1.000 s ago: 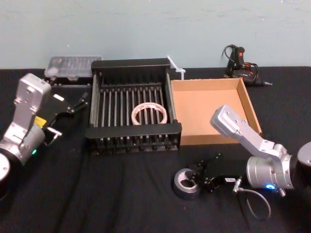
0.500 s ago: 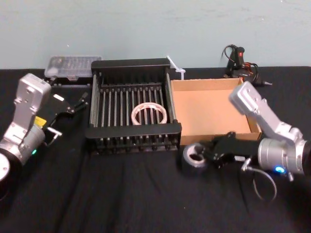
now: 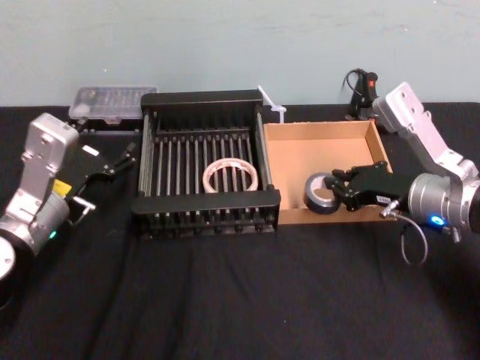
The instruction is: Pick up the white tape and place it into the black box , Pick up the silver tape and place it into the brown box.
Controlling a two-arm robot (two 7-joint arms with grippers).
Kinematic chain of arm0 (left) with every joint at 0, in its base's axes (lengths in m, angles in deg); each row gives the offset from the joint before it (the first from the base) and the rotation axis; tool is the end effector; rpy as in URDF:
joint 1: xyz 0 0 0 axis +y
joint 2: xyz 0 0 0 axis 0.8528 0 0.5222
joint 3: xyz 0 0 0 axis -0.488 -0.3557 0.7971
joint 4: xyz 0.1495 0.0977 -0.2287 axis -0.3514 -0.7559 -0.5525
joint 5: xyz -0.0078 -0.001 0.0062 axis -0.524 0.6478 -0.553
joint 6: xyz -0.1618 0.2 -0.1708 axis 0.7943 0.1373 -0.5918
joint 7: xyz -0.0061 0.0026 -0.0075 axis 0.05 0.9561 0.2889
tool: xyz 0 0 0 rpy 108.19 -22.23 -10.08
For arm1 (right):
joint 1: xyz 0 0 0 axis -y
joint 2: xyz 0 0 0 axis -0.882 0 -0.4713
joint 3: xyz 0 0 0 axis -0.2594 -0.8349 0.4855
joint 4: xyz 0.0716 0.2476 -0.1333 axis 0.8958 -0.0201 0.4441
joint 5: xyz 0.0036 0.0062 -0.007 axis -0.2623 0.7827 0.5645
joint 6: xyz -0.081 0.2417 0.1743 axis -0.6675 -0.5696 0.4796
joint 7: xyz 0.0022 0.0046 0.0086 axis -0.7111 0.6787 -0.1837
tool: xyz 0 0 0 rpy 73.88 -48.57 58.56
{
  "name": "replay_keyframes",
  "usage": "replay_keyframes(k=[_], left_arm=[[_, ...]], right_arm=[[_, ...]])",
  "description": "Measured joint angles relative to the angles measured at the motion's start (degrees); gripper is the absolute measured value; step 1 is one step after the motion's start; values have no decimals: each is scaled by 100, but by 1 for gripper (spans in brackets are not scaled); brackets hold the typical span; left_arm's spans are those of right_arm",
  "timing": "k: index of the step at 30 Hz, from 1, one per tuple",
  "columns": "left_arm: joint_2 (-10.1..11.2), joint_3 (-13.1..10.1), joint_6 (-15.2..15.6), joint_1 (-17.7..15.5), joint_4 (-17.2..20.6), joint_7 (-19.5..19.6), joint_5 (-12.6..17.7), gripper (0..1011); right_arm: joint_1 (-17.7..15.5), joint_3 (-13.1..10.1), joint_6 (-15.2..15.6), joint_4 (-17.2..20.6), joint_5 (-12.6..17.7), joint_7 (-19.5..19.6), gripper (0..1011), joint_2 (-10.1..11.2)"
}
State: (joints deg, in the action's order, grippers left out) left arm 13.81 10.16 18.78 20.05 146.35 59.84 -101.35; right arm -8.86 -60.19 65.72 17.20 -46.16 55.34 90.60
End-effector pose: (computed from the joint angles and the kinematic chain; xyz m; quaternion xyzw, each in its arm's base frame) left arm 0.3580 0.0826 -0.3023 0.1416 -0.1324 0.5799 0.7913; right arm 0.3857 -0.0456 -0.2282 -0.2542 0.0622 -0.3978 0.8794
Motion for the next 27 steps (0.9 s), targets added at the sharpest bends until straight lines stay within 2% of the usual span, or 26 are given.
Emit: replay_keyframes(k=[8,16,20,27], left_arm=[[0,0,0,0,0,0,0,1001],[0,0,0,0,0,0,0,1001],[0,0,0,0,0,0,0,1001],[0,0,0,0,0,0,0,1002]], right_arm=[[302,-102,110,-508,-170,158,160,-331],[458,-204,184,-872,-266,246,160,-564],[491,-253,203,-972,-315,280,160,-637],[494,-254,206,-975,-319,282,160,-636]])
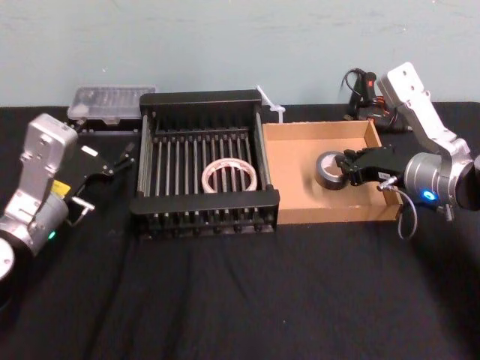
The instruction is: Pick up the white tape and place it into the black box , Pick up the silver tape and place it into the brown box.
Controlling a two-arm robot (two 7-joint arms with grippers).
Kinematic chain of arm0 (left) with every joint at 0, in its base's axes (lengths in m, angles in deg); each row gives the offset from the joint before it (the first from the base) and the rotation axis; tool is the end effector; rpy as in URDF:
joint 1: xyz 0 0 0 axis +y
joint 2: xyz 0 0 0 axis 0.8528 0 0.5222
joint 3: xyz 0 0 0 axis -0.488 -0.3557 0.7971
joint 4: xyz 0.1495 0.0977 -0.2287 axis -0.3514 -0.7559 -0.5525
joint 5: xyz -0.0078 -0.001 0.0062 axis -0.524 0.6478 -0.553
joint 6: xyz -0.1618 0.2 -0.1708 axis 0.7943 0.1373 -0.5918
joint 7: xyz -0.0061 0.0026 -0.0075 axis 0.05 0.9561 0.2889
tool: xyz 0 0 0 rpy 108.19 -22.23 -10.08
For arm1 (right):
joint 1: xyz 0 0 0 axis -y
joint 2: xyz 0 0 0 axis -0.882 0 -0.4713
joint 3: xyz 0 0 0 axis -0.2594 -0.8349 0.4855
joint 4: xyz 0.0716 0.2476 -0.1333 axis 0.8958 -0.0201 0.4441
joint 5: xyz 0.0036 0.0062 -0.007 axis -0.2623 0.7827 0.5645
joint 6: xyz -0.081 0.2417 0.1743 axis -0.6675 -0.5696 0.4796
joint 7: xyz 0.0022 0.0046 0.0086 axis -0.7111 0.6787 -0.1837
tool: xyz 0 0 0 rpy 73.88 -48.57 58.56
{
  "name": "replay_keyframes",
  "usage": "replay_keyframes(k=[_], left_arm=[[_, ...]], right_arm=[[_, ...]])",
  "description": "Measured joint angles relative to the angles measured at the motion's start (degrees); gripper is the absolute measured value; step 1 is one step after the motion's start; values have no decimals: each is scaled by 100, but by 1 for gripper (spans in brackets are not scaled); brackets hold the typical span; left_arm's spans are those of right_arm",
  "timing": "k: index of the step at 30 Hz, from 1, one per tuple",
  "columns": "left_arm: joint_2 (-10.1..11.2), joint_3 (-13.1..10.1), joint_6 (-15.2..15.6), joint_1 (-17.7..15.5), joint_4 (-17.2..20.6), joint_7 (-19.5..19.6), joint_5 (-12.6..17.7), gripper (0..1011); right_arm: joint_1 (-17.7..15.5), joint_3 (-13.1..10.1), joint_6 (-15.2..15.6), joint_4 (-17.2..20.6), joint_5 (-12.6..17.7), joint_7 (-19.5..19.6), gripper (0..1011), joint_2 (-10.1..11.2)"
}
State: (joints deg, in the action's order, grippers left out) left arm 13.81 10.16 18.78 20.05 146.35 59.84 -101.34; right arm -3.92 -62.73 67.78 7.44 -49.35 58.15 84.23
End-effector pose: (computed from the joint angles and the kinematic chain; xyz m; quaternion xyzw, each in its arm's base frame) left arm 0.3580 0.0826 -0.3023 0.1416 -0.1324 0.5799 0.7913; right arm 0.4209 -0.0469 -0.2337 -0.2547 0.0878 -0.4599 0.8461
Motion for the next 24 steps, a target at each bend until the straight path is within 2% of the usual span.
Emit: replay_keyframes(k=[17,24], left_arm=[[0,0,0,0,0,0,0,1001],[0,0,0,0,0,0,0,1001]], right_arm=[[-5,17,-2,19,8,-7,166,13],[-5,22,-5,24,14,-10,346,17]])
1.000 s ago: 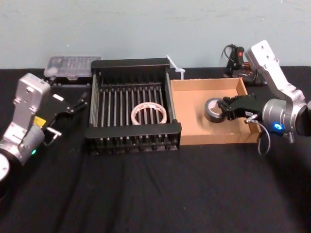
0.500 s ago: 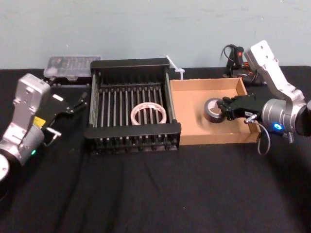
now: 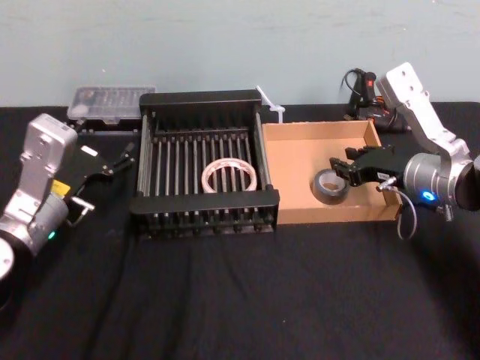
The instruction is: Pick up the white tape and place it into the black box , Pick up the silver tape and place it into the brown box.
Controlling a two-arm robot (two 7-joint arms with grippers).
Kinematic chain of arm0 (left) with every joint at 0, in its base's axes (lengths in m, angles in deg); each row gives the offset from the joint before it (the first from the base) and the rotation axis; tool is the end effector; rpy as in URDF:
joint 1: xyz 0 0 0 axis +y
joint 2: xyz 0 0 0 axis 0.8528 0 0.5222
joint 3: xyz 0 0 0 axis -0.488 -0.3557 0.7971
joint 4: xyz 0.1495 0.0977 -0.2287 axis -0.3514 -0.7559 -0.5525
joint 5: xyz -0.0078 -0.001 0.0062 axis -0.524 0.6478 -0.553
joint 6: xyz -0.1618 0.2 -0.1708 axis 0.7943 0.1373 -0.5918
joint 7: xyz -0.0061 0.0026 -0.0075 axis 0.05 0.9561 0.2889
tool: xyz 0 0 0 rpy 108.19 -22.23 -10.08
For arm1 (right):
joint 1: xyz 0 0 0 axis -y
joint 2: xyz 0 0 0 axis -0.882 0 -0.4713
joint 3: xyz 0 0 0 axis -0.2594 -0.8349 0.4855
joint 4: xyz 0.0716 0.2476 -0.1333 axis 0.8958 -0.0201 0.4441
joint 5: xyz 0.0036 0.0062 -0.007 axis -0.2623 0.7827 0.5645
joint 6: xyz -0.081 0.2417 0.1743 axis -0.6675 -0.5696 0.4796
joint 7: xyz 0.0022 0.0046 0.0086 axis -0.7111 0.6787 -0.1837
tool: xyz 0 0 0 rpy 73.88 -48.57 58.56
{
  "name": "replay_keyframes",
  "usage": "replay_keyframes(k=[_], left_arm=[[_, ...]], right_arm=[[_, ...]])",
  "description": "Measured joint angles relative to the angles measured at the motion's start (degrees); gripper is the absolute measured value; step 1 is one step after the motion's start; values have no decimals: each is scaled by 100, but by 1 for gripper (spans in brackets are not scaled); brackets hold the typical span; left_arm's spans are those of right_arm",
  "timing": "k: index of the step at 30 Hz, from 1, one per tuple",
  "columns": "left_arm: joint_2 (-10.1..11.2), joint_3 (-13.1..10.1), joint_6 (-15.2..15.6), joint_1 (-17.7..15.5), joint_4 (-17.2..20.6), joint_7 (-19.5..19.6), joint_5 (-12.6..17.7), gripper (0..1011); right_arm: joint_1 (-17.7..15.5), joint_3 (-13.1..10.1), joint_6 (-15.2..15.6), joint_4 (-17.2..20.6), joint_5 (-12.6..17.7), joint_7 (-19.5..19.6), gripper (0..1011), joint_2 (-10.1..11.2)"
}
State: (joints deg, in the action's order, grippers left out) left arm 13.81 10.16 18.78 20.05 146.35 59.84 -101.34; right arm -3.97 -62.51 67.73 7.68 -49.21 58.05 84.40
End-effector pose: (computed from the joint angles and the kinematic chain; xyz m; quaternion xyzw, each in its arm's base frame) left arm 0.3580 0.0826 -0.3023 0.1416 -0.1324 0.5799 0.7913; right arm 0.4201 -0.0463 -0.2335 -0.2549 0.0870 -0.4574 0.8475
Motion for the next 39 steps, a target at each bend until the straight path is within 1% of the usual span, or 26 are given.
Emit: replay_keyframes(k=[1,2,3,4,7,8,9,10,11,12,15,16,17,18,22,32,34,35,38,39], left_arm=[[0,0,0,0,0,0,0,1001],[0,0,0,0,1,0,0,1001],[0,0,0,0,0,0,0,1001],[0,0,0,0,0,0,0,1001],[0,0,0,0,0,0,0,1001],[0,0,0,0,0,0,0,1001],[0,0,0,0,0,0,0,1001],[0,0,0,0,0,0,0,1001],[0,0,0,0,1,0,0,1002],[0,0,0,0,0,0,0,1001],[0,0,0,0,0,0,0,1001],[0,0,0,0,0,0,0,1001],[0,0,0,0,0,0,0,1001],[0,0,0,0,0,0,0,1001],[0,0,0,0,0,0,0,1002],[0,0,0,0,0,0,0,1001],[0,0,0,0,0,0,0,1001],[0,0,0,0,0,0,0,1001],[0,0,0,0,1,0,0,1001],[0,0,0,0,1,0,0,1001]], right_arm=[[0,0,-1,0,1,0,403,0],[0,0,-1,1,2,-1,436,1],[0,0,-1,2,2,-1,436,1],[0,0,-1,2,2,-2,503,1],[0,0,-1,3,2,-3,578,1],[0,0,-1,3,2,-4,634,1],[0,0,-1,3,2,-4,634,1],[0,0,-1,3,2,-4,684,1],[0,0,-1,3,2,-4,703,1],[0,0,-1,3,2,-4,760,1],[0,0,-1,3,2,-4,816,1],[0,0,-1,3,2,-4,868,1],[0,0,-1,3,2,-4,889,1],[0,0,-1,3,2,-4,937,1],[0,0,-1,3,2,-4,1002,1],[0,0,-1,3,2,-4,1002,1],[-62,-79,-52,54,-27,43,1002,-22],[-62,-79,-52,54,-27,43,1002,-22],[-216,-214,-240,230,-112,255,1002,-58],[-308,-276,-359,332,-183,388,1002,-70]])
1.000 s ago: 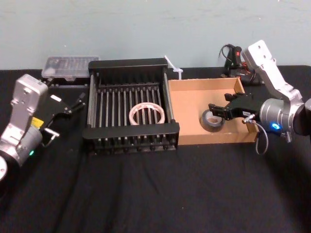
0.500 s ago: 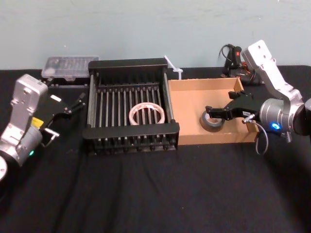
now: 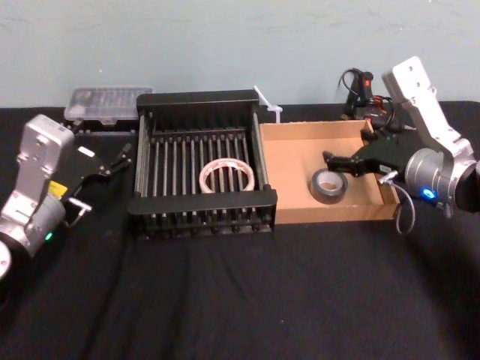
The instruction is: Pick up the white tape and place it into the black box , Pick up the silver tape and place it into the brown box.
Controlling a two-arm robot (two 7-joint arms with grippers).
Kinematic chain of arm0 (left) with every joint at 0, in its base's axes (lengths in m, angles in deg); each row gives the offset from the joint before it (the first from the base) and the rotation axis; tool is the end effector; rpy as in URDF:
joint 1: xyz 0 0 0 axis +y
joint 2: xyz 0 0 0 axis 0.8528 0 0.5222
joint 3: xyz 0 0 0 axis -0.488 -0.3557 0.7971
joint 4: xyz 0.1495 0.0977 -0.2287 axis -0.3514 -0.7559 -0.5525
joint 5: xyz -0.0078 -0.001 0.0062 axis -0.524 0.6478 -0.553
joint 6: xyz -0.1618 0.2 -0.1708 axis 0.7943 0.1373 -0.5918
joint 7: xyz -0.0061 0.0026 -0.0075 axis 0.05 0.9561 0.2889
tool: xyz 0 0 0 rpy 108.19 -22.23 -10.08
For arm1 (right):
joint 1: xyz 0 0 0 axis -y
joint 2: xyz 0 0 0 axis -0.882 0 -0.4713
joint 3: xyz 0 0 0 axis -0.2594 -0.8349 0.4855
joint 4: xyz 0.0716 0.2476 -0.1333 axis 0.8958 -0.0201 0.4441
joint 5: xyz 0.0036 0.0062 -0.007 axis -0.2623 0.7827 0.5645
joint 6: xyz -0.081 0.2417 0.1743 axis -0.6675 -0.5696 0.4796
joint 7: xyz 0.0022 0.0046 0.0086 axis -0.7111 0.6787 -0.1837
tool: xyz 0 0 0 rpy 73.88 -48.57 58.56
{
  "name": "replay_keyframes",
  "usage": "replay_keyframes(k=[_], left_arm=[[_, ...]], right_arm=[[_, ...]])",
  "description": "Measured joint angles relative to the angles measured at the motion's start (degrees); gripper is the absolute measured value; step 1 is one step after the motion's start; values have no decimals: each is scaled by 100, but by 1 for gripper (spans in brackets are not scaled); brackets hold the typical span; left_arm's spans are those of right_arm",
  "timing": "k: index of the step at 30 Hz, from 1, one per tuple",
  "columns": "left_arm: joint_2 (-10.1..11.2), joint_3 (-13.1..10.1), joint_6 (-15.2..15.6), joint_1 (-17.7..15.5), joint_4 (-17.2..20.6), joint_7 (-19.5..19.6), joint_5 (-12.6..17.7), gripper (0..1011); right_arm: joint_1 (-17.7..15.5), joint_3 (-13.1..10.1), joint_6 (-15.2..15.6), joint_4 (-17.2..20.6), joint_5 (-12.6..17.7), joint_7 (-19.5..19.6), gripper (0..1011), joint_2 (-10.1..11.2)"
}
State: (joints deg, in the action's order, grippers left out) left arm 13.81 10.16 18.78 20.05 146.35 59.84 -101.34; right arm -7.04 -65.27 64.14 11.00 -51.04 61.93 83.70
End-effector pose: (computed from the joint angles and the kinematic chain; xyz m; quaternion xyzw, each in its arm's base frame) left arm 0.3580 0.0826 -0.3023 0.1416 -0.1324 0.5799 0.7913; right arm 0.4087 -0.0446 -0.2317 -0.2270 0.0486 -0.4902 0.8402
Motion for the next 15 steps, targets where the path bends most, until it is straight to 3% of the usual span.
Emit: replay_keyframes(k=[3,5,15], left_arm=[[0,0,0,0,0,0,0,1002],[0,0,0,0,0,0,0,1001],[0,0,0,0,0,0,0,1001]], right_arm=[[-150,-80,-188,179,-132,225,1002,-6],[-390,-182,-417,486,-381,621,1002,5],[-1228,-654,-675,1313,-762,1360,1002,136]])
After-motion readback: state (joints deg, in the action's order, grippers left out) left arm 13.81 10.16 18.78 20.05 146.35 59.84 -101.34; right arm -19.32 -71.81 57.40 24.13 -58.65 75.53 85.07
